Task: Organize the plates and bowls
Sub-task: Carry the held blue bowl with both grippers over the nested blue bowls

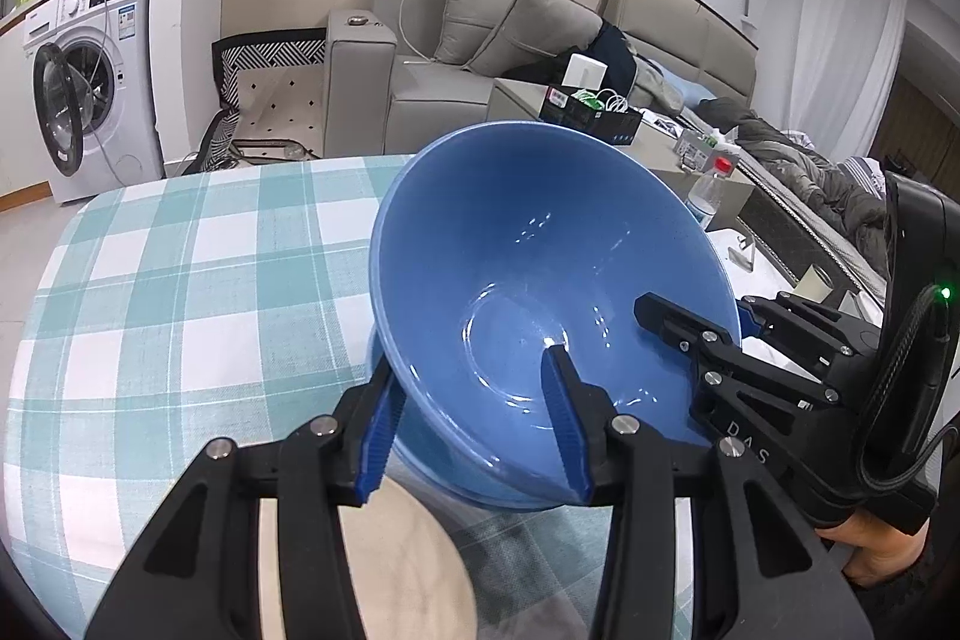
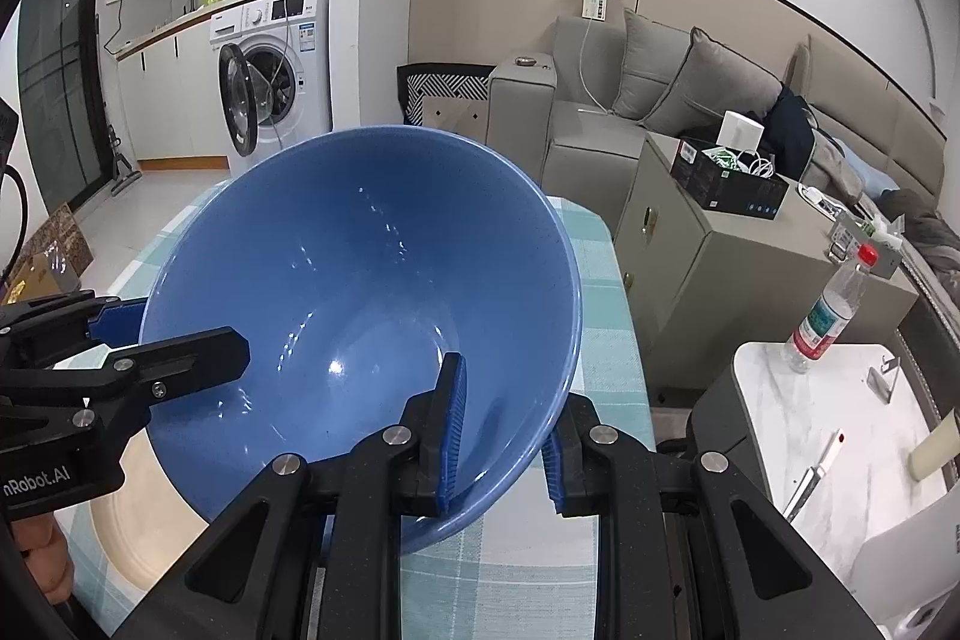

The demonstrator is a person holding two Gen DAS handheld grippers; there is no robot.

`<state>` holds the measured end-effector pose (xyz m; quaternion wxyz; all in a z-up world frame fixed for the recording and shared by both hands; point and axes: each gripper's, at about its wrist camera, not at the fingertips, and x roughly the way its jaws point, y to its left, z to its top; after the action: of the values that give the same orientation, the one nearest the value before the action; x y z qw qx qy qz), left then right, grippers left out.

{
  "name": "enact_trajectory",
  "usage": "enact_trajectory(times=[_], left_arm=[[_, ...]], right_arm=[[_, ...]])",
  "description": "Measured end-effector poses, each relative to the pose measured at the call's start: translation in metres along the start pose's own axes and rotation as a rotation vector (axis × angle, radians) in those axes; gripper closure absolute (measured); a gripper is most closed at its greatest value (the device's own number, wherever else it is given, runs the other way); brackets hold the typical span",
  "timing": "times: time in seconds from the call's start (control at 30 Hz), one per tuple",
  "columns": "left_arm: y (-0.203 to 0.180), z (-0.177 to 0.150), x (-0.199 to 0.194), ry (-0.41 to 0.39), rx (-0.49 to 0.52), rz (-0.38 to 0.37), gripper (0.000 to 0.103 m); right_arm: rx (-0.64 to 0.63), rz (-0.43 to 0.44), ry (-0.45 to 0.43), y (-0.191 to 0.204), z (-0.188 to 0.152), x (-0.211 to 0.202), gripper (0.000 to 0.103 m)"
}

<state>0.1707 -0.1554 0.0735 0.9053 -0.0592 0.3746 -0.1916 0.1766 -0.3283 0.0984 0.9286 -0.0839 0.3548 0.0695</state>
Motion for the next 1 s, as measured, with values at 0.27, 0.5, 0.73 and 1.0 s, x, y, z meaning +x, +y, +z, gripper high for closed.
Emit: enact_trajectory(times=[0.27,0.5,0.73,1.0], left_arm=[[0.008,-0.006,0.01,0.032,-0.008,0.014,0.058],[0.011,-0.012,0.019,0.054,-0.01,0.019,0.058],[0.012,-0.014,0.027,0.071,-0.01,0.028,0.058],[0.014,-0.017,0.034,0.079,-0.008,0.039,0.058]], right_arm=[[-0.008,0.006,0.033,0.008,-0.009,0.017,0.08],[-0.017,-0.004,0.054,0.013,-0.017,0.026,0.079],[-0.028,-0.023,0.067,0.018,-0.019,0.032,0.079],[-0.039,-0.047,0.074,0.023,-0.022,0.034,0.079]])
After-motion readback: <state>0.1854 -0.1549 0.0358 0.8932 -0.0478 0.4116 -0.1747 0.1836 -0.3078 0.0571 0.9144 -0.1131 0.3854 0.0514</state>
